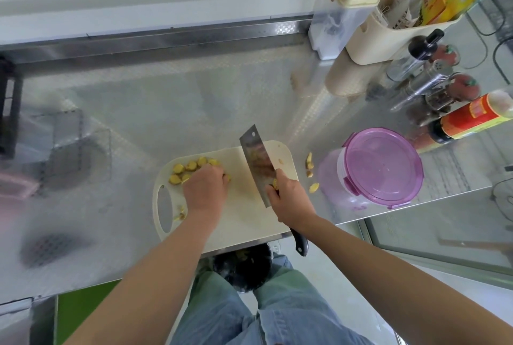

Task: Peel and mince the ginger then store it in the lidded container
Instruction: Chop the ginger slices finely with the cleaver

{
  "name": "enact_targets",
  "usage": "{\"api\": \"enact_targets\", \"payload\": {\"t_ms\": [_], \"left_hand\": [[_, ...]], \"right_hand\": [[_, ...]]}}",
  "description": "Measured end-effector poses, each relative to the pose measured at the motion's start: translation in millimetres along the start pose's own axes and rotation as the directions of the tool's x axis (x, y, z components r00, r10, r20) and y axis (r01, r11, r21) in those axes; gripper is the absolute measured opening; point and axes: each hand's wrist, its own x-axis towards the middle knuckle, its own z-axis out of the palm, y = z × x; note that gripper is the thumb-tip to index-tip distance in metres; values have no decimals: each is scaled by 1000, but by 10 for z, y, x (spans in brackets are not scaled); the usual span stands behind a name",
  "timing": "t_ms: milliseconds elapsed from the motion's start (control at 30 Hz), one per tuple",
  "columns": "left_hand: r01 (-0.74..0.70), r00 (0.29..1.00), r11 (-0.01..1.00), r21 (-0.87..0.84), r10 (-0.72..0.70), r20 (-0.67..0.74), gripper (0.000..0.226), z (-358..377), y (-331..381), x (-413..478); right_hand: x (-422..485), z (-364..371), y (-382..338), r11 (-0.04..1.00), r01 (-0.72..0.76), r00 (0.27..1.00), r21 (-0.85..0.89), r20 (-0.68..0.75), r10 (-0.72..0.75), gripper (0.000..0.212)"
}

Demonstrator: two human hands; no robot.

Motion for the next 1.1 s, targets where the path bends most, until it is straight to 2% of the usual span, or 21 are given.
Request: {"api": "enact_targets", "payload": {"t_ms": [233, 500, 567, 667, 733, 800, 867, 967, 1100], "left_hand": [[-33, 998, 995, 98, 29, 48, 18, 8, 13, 35], [-53, 999, 998, 33, 53, 6, 14, -16, 23, 8], [-64, 998, 998, -16, 63, -29, 12, -14, 13, -11], [-13, 997, 976, -216, -3, -77, 8, -20, 13, -50], [76, 997, 903, -422, -82, 5, 6, -13, 44, -76], [235, 968, 755, -612, -126, 217, 7, 6, 102, -118], [381, 913, 642, -666, -148, 380, 13, 59, 162, -186], [459, 870, 638, -619, -182, 457, 13, 146, 220, -323], [449, 886, 681, -579, -255, 387, 6, 198, 260, -458]], "right_hand": [[11, 31, -3, 1000, -6, 1000, -21, 23, 6, 12], [-7, 55, -3, 999, 5, 999, -33, 34, -4, 10], [-11, 42, -7, 999, 9, 1000, -32, 30, -8, 9], [-17, 20, -8, 1000, -1, 1000, -20, 12, 1, 16], [-22, 8, -11, 1000, 5, 1000, -10, 5, -5, 20], [-36, -1, -20, 1000, 21, 1000, -17, 12, -21, 19], [-52, 7, -16, 998, 44, 999, -51, 23, -43, 19], [-88, 49, 14, 987, 79, 996, -141, 42, -74, 24], [-167, 135, 35, 955, 105, 993, -279, 80, -86, 38]]}}
